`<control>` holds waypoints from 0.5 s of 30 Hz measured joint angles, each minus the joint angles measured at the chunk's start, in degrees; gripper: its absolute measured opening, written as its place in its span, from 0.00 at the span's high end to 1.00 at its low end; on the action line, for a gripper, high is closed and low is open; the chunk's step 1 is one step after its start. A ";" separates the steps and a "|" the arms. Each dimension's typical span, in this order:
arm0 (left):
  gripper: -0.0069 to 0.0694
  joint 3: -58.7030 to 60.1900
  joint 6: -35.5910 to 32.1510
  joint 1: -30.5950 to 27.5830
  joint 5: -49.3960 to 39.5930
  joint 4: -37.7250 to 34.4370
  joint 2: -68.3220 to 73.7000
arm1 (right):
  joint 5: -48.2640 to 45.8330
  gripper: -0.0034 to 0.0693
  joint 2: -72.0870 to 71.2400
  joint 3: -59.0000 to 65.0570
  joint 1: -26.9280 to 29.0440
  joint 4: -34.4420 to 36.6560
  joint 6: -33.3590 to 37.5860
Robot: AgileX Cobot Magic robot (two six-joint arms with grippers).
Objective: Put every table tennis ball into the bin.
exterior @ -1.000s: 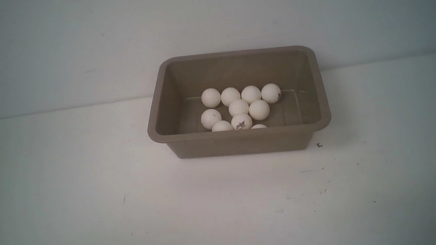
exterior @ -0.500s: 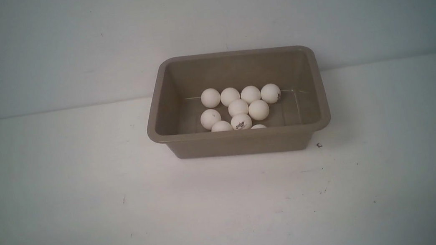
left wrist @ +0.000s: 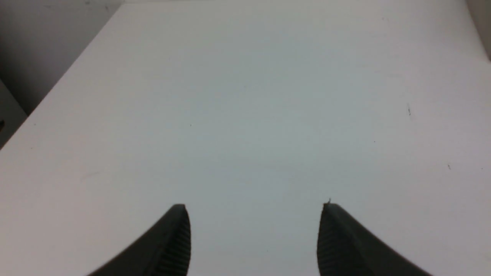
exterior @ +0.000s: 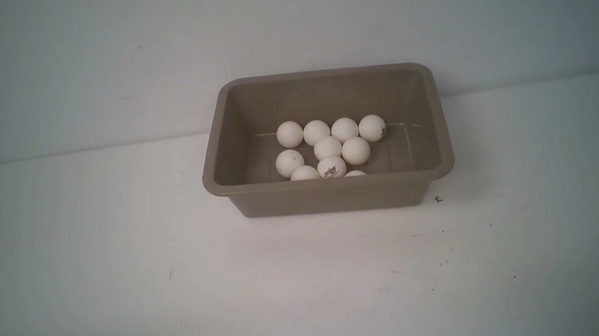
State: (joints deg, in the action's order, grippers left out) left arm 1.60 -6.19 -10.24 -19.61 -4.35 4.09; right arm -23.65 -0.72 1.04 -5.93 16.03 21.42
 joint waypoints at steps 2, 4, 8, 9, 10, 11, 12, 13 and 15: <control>0.38 0.00 -0.22 0.00 -0.25 -0.18 -1.06 | 0.00 0.15 0.00 0.00 0.00 0.00 0.00; 0.38 0.00 -0.67 0.00 -1.10 -0.25 -1.83 | 0.00 0.15 0.00 0.00 0.00 0.00 0.00; 0.38 0.00 -1.18 0.00 -2.18 -1.34 -4.43 | 0.00 0.15 0.00 0.00 0.00 0.00 0.00; 0.38 0.00 -1.18 0.00 -2.24 -1.54 -4.48 | 0.00 0.15 0.00 0.00 0.00 0.00 0.00; 0.38 -0.06 -1.18 0.00 -2.50 -1.92 -4.66 | 0.00 0.15 0.00 0.00 0.00 0.00 0.00; 0.38 -0.06 -1.23 0.00 -2.54 -2.12 -4.73 | 0.00 0.15 0.00 0.00 0.00 0.00 0.00; 0.38 -0.06 -1.23 0.00 -2.62 -2.41 -4.72 | 0.00 0.15 0.00 0.00 0.00 0.00 0.00; 0.38 -0.06 -1.23 0.07 -2.61 -2.57 -4.72 | 0.00 0.15 0.00 0.00 0.00 0.00 0.00; 0.38 -0.06 -1.23 0.43 -2.61 -2.70 -4.72 | 0.00 0.15 0.00 0.00 0.00 0.00 0.00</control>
State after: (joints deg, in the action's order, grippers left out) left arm 1.54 -7.42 -9.80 -22.23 -7.05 -0.63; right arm -23.65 -0.72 1.04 -5.93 16.03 21.42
